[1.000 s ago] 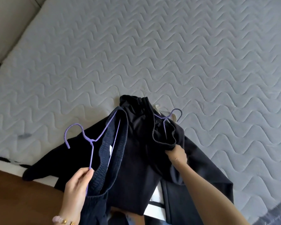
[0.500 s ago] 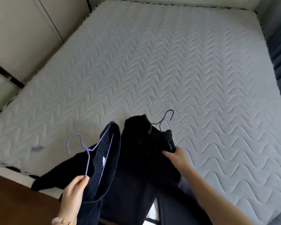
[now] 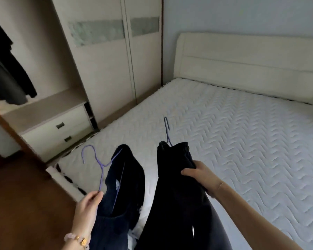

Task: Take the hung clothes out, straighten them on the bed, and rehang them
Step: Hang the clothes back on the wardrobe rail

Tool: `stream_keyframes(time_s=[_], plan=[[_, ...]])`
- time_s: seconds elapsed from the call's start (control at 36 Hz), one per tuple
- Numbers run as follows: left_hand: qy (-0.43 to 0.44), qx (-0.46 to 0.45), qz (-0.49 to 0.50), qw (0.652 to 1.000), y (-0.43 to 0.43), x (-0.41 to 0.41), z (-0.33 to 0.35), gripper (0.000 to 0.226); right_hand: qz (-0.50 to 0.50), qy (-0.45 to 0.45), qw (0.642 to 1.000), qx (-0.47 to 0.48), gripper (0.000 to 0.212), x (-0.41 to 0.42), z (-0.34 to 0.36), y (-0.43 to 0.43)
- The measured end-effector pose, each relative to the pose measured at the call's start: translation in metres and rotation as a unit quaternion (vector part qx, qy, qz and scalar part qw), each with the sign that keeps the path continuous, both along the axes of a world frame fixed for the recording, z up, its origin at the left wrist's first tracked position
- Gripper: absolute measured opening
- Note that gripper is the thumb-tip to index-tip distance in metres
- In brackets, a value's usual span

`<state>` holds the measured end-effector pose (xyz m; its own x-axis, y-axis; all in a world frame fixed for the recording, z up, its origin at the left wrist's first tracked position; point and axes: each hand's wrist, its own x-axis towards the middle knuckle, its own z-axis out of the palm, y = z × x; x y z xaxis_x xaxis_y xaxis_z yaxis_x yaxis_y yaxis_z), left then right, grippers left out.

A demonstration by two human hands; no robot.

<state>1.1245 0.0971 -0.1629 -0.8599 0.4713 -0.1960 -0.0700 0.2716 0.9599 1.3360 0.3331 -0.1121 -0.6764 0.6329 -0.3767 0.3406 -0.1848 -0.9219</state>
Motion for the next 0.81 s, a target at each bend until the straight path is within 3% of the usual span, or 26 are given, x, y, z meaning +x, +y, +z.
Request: stream_keyframes(time_s=[0.28, 0.47, 0.69, 0.81], plan=[[0.137, 0.05, 0.035, 0.989, -0.135, -0.11, 0.073, 0.013, 0.132, 0.02, 0.984, 0.12, 0.019, -0.142, 0.066, -0.112], [0.176, 0.075, 0.115, 0.975, -0.223, -0.175, 0.114, 0.02, 0.179, 0.068, 0.976, 0.108, 0.023, -0.237, 0.095, -0.168], [0.215, 0.026, 0.159, 0.963, -0.281, -0.244, 0.128, 0.018, 0.205, 0.109, 0.968, 0.097, 0.032, -0.36, 0.11, -0.195], [0.224, -0.015, 0.175, 0.959, -0.303, -0.293, 0.121, 0.014, 0.24, 0.141, 0.958, 0.075, 0.016, -0.436, 0.111, -0.208]])
